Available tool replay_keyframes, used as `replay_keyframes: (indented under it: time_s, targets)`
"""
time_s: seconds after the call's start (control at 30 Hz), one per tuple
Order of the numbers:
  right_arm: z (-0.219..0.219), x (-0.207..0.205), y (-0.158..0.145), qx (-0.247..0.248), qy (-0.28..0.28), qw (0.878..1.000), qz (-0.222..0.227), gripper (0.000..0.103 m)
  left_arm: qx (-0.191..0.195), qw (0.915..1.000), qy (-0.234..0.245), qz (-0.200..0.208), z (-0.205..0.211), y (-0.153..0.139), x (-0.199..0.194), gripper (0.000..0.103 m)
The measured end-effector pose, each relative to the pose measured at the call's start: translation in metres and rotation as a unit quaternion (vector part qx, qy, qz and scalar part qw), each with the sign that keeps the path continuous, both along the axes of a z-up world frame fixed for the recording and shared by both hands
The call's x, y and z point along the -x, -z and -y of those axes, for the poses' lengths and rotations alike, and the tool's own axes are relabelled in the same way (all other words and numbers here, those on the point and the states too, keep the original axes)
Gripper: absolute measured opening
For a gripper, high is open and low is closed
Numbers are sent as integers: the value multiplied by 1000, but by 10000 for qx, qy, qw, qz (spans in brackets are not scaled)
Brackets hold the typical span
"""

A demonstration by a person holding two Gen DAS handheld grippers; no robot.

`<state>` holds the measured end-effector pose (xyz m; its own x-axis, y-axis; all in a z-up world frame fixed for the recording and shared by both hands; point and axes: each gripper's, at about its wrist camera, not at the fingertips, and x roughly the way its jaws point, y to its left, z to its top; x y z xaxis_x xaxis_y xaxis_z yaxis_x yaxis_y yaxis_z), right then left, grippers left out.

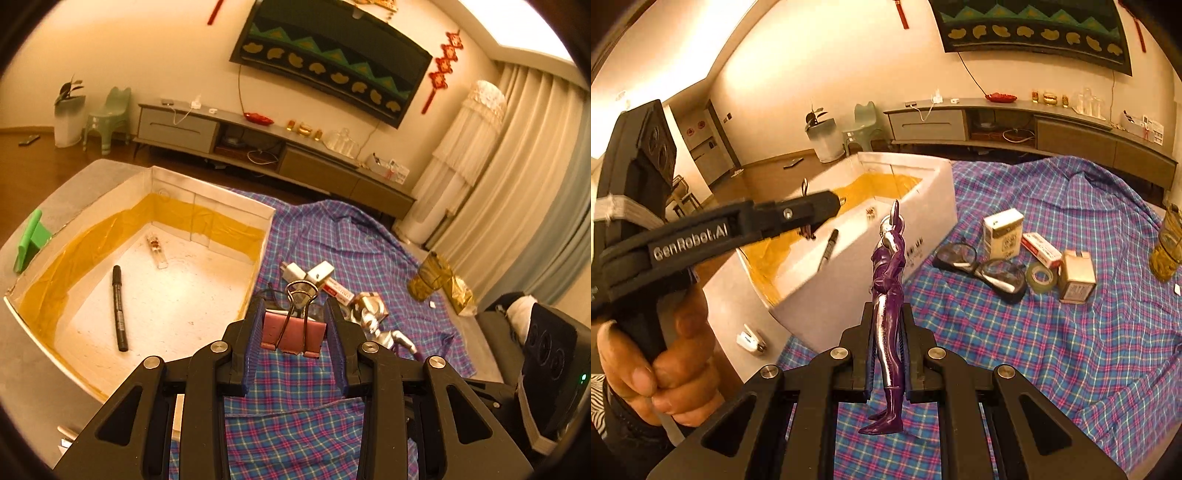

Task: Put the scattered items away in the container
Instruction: 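Carry the figurine and binder clip with both grippers over the white box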

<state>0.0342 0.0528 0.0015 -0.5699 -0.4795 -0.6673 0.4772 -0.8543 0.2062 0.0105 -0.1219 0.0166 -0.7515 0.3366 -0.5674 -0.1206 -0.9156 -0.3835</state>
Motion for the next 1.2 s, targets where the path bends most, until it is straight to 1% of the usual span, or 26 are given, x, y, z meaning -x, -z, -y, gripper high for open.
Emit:
replay_keyframes:
  time_s: [0.27, 0.37, 0.5, 0.8, 1.0, 1.2]
  targets:
    - [18, 12, -18, 95, -46, 9999, 46, 12, -458, 9984, -313, 52, 35, 0, 2, 34]
    - [27, 17, -23, 88, -80, 9999, 47, 12, -572, 9975, -397, 115, 45, 3, 2, 34]
    - [40, 22, -32, -36, -107, 9999, -40, 12, -642, 9966, -482, 187, 56, 8, 2, 34]
    - [60, 39, -41, -151, -168, 9997, 28, 12, -915, 9926, -696, 399, 76, 21, 8, 34]
    - [71, 60, -43, -181, -178, 9995, 186, 12, -978, 9905, -801, 535, 83, 29, 12, 34]
    - [78, 82, -45, -247, -158, 9993, 238, 12, -1003, 9898, -823, 593, 86, 35, 15, 34]
